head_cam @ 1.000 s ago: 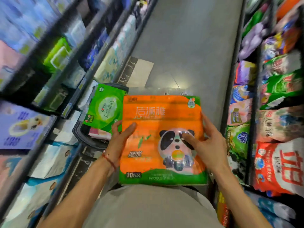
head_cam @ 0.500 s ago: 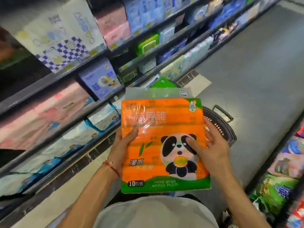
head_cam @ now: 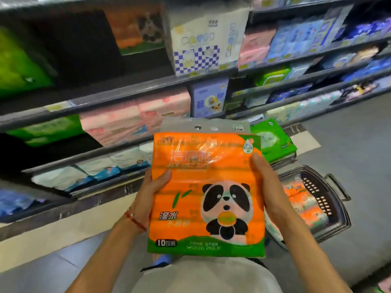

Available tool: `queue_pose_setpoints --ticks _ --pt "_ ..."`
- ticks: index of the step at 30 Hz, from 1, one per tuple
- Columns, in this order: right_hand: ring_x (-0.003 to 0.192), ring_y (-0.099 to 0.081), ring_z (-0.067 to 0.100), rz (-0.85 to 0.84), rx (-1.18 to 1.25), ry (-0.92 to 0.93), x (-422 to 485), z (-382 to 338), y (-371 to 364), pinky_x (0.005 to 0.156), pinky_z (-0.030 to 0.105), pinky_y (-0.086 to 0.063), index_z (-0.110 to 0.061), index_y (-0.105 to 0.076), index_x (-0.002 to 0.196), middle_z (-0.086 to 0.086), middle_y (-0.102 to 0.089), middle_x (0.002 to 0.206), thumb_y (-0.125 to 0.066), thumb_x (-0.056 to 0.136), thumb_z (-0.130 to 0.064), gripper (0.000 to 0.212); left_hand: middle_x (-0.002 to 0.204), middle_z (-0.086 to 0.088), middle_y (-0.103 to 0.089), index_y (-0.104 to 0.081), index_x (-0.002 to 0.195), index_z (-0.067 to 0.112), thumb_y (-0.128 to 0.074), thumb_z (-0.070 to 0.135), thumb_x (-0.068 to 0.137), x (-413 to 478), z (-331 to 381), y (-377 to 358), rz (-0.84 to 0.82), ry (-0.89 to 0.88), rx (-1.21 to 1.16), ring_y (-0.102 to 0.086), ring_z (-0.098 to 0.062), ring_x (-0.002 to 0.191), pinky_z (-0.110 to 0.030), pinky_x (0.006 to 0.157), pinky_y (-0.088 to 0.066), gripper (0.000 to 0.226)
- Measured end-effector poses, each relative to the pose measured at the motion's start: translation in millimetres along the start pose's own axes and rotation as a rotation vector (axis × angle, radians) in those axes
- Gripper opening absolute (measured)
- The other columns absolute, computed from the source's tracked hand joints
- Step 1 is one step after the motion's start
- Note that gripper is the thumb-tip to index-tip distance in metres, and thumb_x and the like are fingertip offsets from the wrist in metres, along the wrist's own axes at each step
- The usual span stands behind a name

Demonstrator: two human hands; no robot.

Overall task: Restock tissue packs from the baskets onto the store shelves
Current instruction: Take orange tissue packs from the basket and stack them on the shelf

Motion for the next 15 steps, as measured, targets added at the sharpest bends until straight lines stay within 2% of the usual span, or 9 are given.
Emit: queue_pose_setpoints --ticks 3,4,7,10,12,15 --pt "0.127 -0.067 0.040 -0.021 0.114 -0.015 3 12 -63 0.107 0.059 -0.053 -0.014 -0.053 0.152 0.019 -0.068 0.140 -0.070 0.090 -0.068 0.084 0.136 -0.019 -0.065 -0.041 0.147 0.030 -0.093 0.055 0.061 -18 15 49 -0.020 -0.042 -0.030 -0.066 -0.046 0.117 -0.068 0.093 -0.053 0.103" --pt "0.126 -0.068 0.039 -0.017 0.125 -0.018 4 15 -82 0.106 0.058 -0.054 -0.014 -0.051 0.154 0.018 -0.068 0.140 -0.069 0.092 -0.066 0.083 0.135 -0.018 -0.065 -0.041 0.146 0.031 -0.094 0.053 0.060 -23 21 66 -0.005 -0.049 -0.051 -0.066 -0.046 0.117 -0.066 0.091 -0.055 0.103" --pt "0.122 -0.071 0.036 -0.039 0.114 -0.002 3 22 -130 0.103 0.055 -0.056 -0.016 -0.058 0.147 0.015 -0.072 0.134 -0.055 0.104 -0.054 0.058 0.135 -0.018 -0.065 -0.041 0.146 0.029 -0.093 0.043 0.061 -35 42 108 0.021 -0.068 -0.068 -0.068 -0.043 0.114 -0.060 0.085 -0.059 0.100" --pt "0.118 -0.073 0.034 -0.025 0.121 -0.025 1 26 -165 0.106 0.056 -0.053 -0.020 -0.065 0.140 0.012 -0.076 0.128 -0.053 0.103 -0.056 0.053 0.124 -0.013 -0.072 -0.044 0.141 0.024 -0.086 0.032 0.060 -45 62 142 0.077 -0.117 -0.059 -0.074 -0.036 0.102 -0.044 0.070 -0.063 0.092" --pt "0.119 -0.073 0.034 -0.026 0.109 -0.020 1 24 -184 0.109 0.059 -0.051 -0.020 -0.066 0.139 0.012 -0.076 0.129 -0.054 0.102 -0.058 0.054 0.124 -0.011 -0.072 -0.045 0.142 0.025 -0.086 0.028 0.065 -47 71 159 0.097 -0.140 -0.063 -0.075 -0.034 0.101 -0.041 0.069 -0.062 0.087" --pt "0.122 -0.071 0.034 -0.045 0.059 -0.015 10 18 -206 0.108 0.059 -0.051 -0.020 -0.063 0.143 0.012 -0.074 0.132 -0.056 0.101 -0.060 0.059 0.130 -0.012 -0.070 -0.050 0.142 0.021 -0.095 0.049 0.058 -45 84 170 0.085 -0.173 -0.064 -0.072 -0.034 0.110 -0.043 0.079 -0.061 0.100"
Point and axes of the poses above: each hand's wrist, its own x-axis towards the middle knuckle, its own y-axis out of the back of the hand, z = x × y, the point moved 9 cm from there along x, towards the middle knuckle
